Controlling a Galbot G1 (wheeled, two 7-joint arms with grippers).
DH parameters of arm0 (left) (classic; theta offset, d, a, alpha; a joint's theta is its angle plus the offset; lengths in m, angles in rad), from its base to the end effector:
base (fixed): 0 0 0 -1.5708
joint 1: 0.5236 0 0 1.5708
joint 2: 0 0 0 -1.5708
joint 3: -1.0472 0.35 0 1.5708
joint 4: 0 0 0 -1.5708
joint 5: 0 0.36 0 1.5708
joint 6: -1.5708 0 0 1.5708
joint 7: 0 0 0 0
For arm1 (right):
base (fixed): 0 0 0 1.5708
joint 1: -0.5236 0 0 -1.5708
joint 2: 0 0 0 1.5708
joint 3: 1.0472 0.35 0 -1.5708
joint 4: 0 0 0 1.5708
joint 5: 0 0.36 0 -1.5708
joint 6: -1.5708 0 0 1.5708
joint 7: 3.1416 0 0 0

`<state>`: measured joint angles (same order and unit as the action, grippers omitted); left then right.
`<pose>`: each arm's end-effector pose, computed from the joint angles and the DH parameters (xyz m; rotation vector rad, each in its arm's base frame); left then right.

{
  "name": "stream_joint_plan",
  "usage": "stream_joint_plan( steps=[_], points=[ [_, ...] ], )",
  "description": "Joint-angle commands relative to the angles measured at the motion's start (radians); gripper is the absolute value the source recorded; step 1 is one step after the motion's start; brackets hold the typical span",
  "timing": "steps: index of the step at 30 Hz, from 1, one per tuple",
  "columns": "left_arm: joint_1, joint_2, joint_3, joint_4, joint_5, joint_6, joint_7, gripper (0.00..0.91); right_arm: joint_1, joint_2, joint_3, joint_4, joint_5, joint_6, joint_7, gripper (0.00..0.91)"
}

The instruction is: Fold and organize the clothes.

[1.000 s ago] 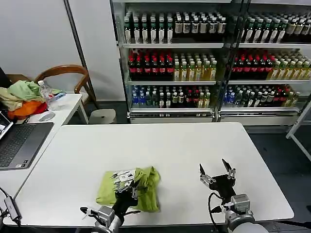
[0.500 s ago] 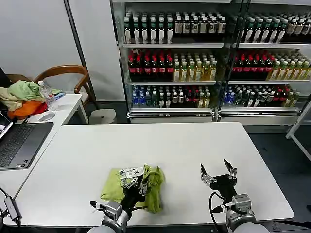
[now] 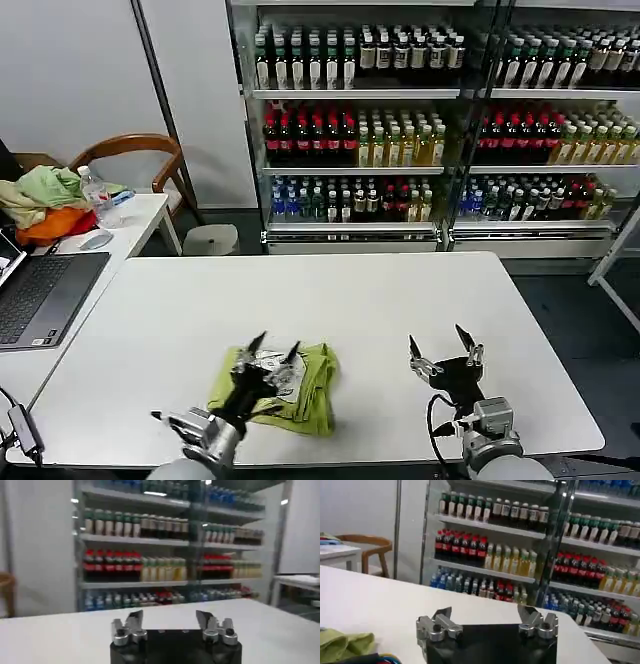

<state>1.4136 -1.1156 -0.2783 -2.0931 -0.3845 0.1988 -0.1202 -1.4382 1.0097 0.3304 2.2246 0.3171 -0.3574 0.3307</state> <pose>0.2158 0.0069 -0.2824 -0.4550 -2.9264 0.0300 0.2059 -0.0233 -0.2365 0.1717 -2.9311 0.2885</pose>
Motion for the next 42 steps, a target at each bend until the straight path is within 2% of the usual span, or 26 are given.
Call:
stream_joint_plan(
  steps=[1,9,22,23,24,25,42],
  points=[
    [0.042,0.041,-0.181,0.064,-0.169,0.259,-0.153,0.907,0.02,-0.002,-0.009,-0.005,0.001,0.001,0.0,0.907],
    [0.006,0.03,-0.193,0.132,-0.213,0.332,-0.097,0.907,-0.002,-0.004,0.008,0.002,0.0,0.003,-0.001,0.907],
    [-0.003,0.005,-0.15,0.145,-0.247,0.315,-0.068,0.907,0.001,-0.001,0.009,-0.001,0.0,0.004,-0.002,0.907],
    [-0.003,0.005,-0.147,0.145,-0.247,0.312,-0.067,0.665,0.001,-0.001,0.01,-0.001,0.0,0.004,-0.002,0.907],
    [0.001,0.004,-0.14,0.145,-0.249,0.303,-0.067,0.081,0.001,-0.002,0.011,0.0,0.0,0.004,-0.002,0.907],
    [0.003,0.004,-0.133,0.143,-0.248,0.295,-0.065,0.04,0.001,-0.002,0.011,0.0,0.0,0.004,-0.002,0.907],
    [-0.007,-0.014,-0.102,0.137,-0.238,0.267,-0.061,0.04,0.004,-0.002,0.012,-0.003,0.0,0.004,-0.002,0.907]
  ],
)
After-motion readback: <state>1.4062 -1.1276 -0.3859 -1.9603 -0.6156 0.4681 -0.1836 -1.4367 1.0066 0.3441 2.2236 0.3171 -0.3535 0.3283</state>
